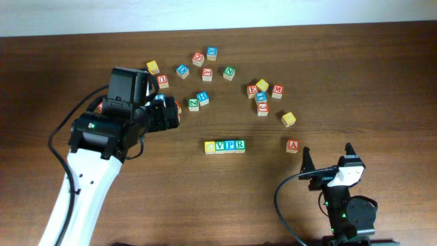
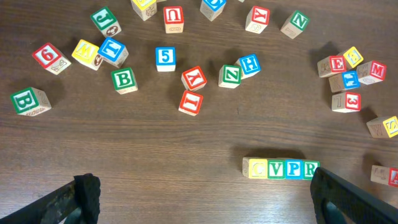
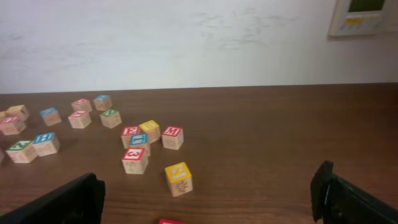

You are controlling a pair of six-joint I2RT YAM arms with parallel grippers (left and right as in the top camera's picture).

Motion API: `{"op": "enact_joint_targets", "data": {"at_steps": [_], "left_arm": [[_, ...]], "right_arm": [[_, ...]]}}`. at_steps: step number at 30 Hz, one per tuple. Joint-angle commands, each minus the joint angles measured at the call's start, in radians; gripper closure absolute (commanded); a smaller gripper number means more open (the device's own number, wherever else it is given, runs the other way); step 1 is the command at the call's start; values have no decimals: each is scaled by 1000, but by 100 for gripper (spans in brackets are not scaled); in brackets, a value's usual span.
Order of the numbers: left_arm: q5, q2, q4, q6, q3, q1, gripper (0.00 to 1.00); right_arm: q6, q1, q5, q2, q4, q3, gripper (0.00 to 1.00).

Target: Spell out CVPR

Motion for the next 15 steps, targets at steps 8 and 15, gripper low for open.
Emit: {"op": "enact_joint_targets", "data": {"at_steps": [8, 15], "left_arm": [[-11, 2, -1, -7, 5, 3, 1], [-11, 2, -1, -6, 5, 3, 1]], "right_arm": [[-108, -20, -20, -10, -8, -5, 2], [-78, -24, -5, -10, -8, -5, 2]]}}
